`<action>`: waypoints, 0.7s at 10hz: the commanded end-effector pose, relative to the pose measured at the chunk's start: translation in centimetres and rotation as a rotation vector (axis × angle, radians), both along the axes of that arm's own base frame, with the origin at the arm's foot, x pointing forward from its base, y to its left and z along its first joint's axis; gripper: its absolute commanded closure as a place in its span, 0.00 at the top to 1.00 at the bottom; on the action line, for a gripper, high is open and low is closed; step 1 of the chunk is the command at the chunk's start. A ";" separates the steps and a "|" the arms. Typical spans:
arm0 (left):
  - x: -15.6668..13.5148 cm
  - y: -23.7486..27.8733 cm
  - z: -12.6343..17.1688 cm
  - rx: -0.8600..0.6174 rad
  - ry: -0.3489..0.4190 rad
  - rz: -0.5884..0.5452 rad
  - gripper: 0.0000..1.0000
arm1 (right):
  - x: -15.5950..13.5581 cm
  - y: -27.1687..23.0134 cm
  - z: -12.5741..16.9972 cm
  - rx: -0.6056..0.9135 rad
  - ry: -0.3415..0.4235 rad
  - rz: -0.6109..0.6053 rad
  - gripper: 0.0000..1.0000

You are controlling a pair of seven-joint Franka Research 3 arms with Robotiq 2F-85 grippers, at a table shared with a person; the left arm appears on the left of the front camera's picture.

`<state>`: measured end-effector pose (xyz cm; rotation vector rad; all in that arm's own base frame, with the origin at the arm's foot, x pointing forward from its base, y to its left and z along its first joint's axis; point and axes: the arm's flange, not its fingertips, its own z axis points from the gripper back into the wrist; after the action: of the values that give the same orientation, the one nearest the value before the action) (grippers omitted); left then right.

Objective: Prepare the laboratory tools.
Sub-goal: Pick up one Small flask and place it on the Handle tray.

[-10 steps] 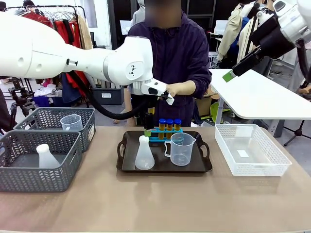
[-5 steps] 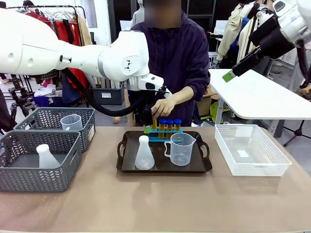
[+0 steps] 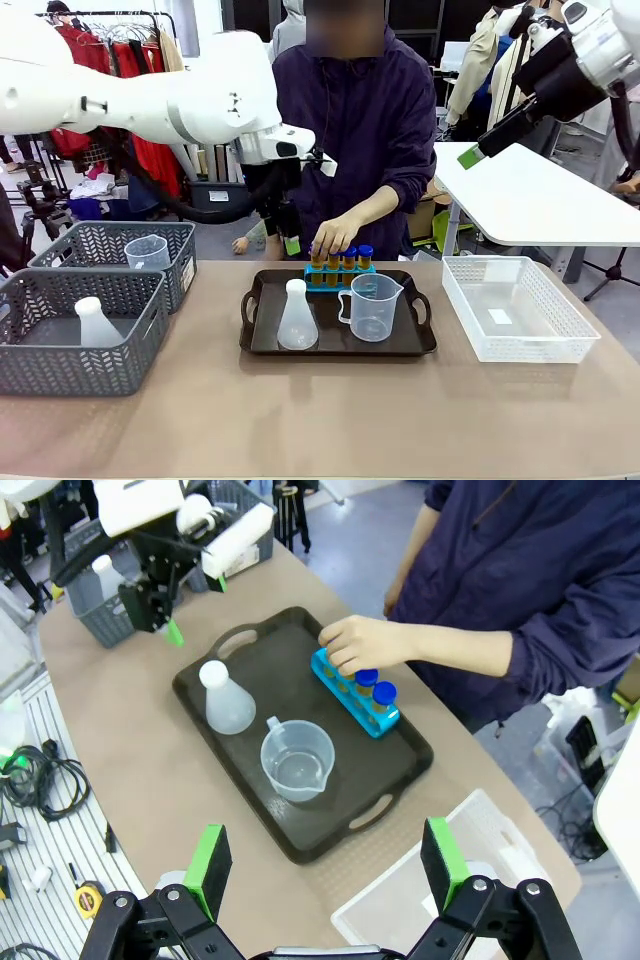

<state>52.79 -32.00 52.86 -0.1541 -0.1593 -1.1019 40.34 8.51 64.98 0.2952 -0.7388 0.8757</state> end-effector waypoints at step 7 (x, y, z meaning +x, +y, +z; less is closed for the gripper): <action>-0.2 1.0 1.5 -0.033 -0.011 -0.044 1.00 | 0.1 0.0 0.0 0.023 0.000 0.014 1.00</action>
<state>52.57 -31.29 54.25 -0.1840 -0.1778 -1.1534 40.34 8.51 64.98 0.2952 -0.7388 0.8757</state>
